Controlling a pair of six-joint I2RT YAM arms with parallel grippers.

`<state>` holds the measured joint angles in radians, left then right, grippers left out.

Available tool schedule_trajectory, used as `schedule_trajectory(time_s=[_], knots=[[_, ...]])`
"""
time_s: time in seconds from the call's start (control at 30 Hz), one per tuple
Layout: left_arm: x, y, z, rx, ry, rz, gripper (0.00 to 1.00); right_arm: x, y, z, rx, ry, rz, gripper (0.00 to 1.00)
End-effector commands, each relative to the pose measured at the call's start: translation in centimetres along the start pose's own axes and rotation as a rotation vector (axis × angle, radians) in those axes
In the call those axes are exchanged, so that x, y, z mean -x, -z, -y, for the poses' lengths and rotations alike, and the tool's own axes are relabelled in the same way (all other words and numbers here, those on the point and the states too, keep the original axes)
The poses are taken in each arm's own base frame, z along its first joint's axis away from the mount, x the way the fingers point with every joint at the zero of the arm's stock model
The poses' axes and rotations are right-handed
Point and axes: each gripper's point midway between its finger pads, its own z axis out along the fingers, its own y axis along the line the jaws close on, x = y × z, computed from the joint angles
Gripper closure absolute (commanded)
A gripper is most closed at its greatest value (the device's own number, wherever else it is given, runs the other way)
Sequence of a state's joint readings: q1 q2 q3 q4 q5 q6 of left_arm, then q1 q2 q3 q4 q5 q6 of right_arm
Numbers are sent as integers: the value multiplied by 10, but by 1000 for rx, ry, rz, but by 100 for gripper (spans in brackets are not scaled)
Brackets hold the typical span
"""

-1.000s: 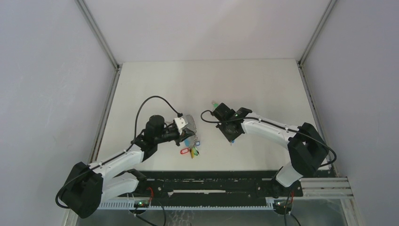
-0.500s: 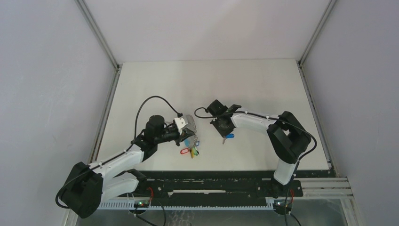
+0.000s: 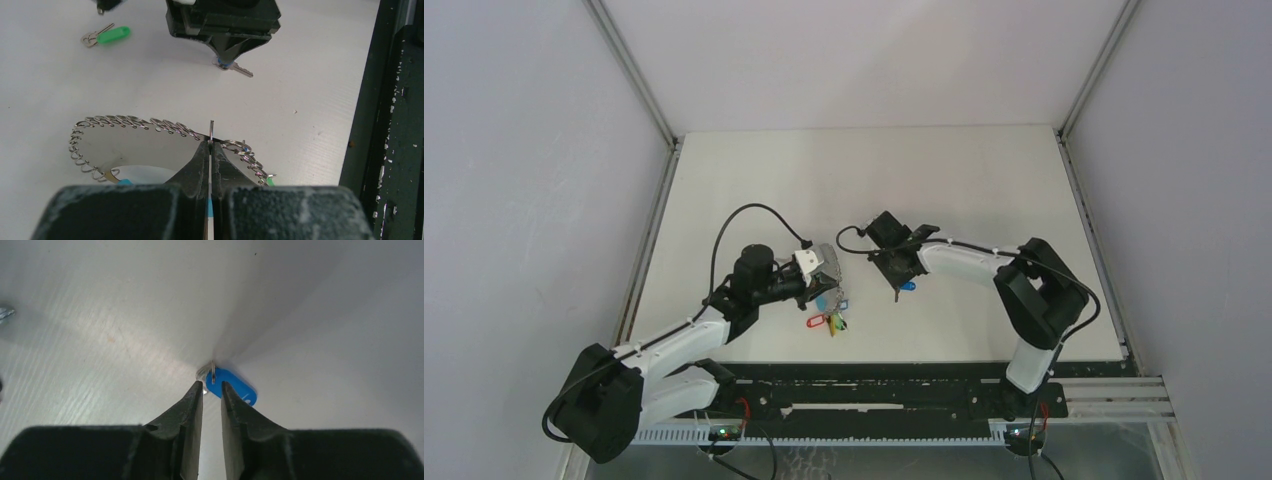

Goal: Put the keys on the keyring

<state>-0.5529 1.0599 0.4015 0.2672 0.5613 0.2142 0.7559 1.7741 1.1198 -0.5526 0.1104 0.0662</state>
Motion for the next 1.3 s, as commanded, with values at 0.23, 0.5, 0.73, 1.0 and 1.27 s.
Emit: schedule_trajectory(time_s=[0.23, 0.5, 0.73, 1.0, 1.27], knots=[[37, 2, -7, 11, -75, 98, 100, 41, 82, -1, 37, -27, 335, 43], [38, 3, -7, 18, -76, 104, 100, 60, 147, 11, 28, -88, 669, 32], [39, 4, -7, 18, -79, 108, 100, 68, 195, 31, -20, -159, 936, 9], [38, 5, -7, 22, -79, 109, 100, 78, 198, 39, 24, -127, 928, 0], [37, 4, -7, 18, -79, 104, 100, 88, 197, 32, 36, -40, 829, 0]])
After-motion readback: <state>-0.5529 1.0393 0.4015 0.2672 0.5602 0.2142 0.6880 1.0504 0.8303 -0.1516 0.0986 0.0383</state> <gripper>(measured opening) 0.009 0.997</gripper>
